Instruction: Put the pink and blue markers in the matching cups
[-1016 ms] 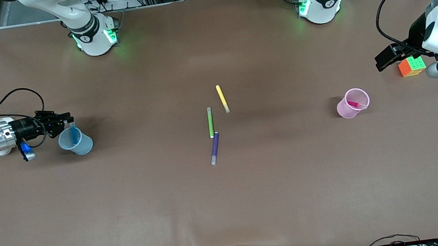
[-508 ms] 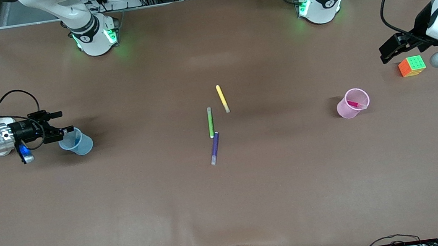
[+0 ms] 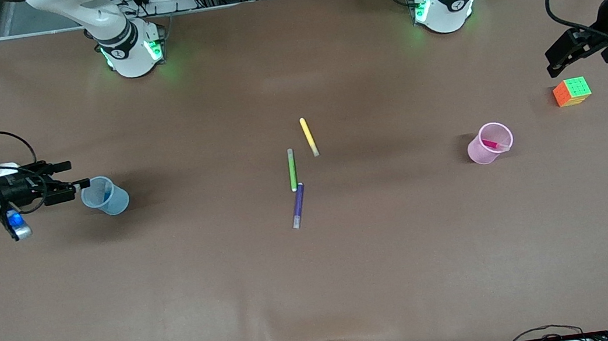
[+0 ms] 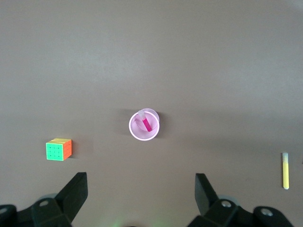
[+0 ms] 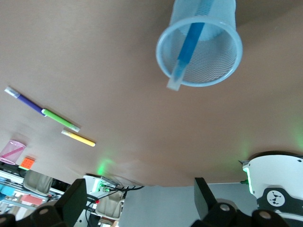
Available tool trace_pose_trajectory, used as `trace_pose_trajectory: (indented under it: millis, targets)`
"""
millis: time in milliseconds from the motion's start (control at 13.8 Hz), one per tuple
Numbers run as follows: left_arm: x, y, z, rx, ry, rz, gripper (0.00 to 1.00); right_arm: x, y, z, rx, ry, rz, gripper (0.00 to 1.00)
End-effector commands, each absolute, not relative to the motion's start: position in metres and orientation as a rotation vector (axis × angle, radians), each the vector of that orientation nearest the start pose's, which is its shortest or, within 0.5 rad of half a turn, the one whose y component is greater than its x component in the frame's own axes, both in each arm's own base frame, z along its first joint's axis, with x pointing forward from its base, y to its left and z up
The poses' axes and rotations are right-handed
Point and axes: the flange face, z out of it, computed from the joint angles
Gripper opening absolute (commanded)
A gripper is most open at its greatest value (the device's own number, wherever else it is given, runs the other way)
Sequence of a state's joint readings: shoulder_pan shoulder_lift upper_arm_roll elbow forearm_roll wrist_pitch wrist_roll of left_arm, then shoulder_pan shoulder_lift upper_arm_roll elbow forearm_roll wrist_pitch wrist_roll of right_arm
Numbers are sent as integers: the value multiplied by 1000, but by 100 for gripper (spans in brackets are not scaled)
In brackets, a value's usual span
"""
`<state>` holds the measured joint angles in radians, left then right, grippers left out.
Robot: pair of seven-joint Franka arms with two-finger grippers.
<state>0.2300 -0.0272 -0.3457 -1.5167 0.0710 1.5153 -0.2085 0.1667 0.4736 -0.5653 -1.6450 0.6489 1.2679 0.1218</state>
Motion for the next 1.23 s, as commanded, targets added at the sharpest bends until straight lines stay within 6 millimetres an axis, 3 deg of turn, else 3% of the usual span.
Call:
trace_pose_trajectory:
  millis: [0,145,363,508,653,798,943,1161]
  targets:
    - [533,-45,661,-3079,-108,-75,100,582,-114,376,-2436,709,873,100]
    - [533,-47,660,-3080,-101,-72,100,593,-99,394,-2546,634,860,100]
    - [533,-50,660,-3079,-92,-71,100,606,-64,447,-2789,472,797,100]
    - [535,-49,658,-3076,-89,-64,100,605,-58,485,-2806,429,699,100]
    - [536,-51,657,-3074,-80,-61,100,595,-33,533,-2836,347,596,100]
    - [534,-54,658,-3071,-76,-66,100,590,-34,569,-2815,312,514,100]
    - [530,-56,663,-3067,-69,-75,100,593,-29,580,-2812,261,465,100]
    - [527,-56,664,-3064,-61,-46,100,583,-49,616,-2836,186,346,100]
